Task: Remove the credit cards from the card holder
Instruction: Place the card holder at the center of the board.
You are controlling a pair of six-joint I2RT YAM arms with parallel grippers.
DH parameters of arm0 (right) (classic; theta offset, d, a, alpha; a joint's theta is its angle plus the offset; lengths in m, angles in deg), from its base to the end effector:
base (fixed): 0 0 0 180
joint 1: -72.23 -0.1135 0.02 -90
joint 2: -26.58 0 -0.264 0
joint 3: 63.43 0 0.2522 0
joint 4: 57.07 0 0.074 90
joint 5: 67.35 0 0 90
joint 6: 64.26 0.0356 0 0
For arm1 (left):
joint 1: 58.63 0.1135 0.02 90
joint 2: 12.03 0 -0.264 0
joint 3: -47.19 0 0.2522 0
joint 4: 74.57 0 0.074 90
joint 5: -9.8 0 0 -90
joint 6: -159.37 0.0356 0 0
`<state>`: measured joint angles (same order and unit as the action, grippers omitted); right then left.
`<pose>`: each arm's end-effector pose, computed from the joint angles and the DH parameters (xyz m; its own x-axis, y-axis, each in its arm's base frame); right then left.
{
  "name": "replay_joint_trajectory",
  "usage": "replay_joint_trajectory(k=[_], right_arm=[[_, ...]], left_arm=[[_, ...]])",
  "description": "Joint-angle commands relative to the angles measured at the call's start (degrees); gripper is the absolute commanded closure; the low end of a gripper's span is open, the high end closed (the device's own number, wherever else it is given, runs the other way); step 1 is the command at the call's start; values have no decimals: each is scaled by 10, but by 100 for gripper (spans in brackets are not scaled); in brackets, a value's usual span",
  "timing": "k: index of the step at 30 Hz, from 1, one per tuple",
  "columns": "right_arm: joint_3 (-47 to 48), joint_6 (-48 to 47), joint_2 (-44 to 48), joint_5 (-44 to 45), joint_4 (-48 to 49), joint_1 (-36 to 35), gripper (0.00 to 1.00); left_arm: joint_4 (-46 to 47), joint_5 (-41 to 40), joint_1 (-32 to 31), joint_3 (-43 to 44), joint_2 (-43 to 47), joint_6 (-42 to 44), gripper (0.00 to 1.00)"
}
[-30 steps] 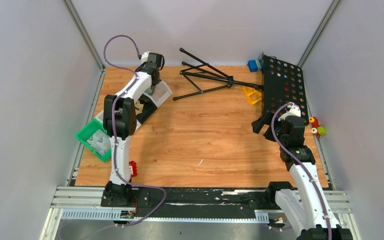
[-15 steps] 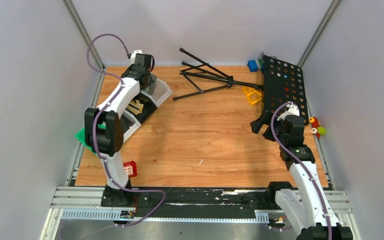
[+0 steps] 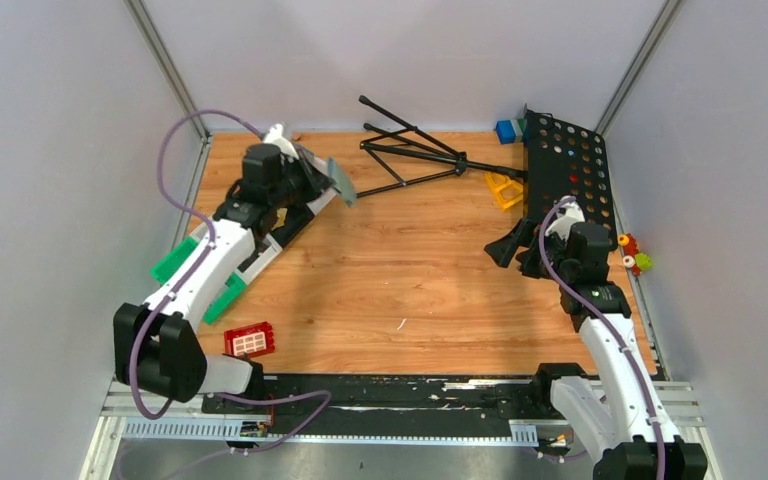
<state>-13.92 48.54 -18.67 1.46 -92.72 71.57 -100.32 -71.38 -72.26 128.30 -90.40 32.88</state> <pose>0.1770 0.0149 0.2639 -0.6039 0.3544 -0.7140 -0.0925 0.8585 0.5044 0.3089 -0.0805 0.3415 -0.5255 -0.4773 -0.7044 0.0716 0.8001 -0.5956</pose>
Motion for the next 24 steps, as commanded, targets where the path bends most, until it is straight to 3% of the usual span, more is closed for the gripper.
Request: replay_joint_trajectory(k=[1,5,10,11,13,15,17,20,24], right_arm=[[13,1,-22,-125,25,-3,8],[0,5,-38,-137,23,-43,10],[-21,14,-44,-76,21,-127,14],[-26,15,-45,-62,21,-144,14],[-32,16,-51,-36,20,-173,14],[-38,18,-62,-8,20,-206,13],[-40,20,-79,16,21,-231,13],[-38,23,-108,43,27,-266,17],[-35,33,-150,48,52,-293,27]], left_arm=[[134,109,-94,-104,38,-76,100],[204,51,-185,-203,61,-85,100],[276,36,-231,-301,57,-98,100],[283,42,-237,-315,58,-86,94],[271,37,-250,-334,68,-62,74],[220,7,-253,-340,87,-41,54],[165,-26,-254,-340,111,-20,40],[103,-60,-253,-335,142,3,31],[54,-83,-253,-314,144,29,29]])
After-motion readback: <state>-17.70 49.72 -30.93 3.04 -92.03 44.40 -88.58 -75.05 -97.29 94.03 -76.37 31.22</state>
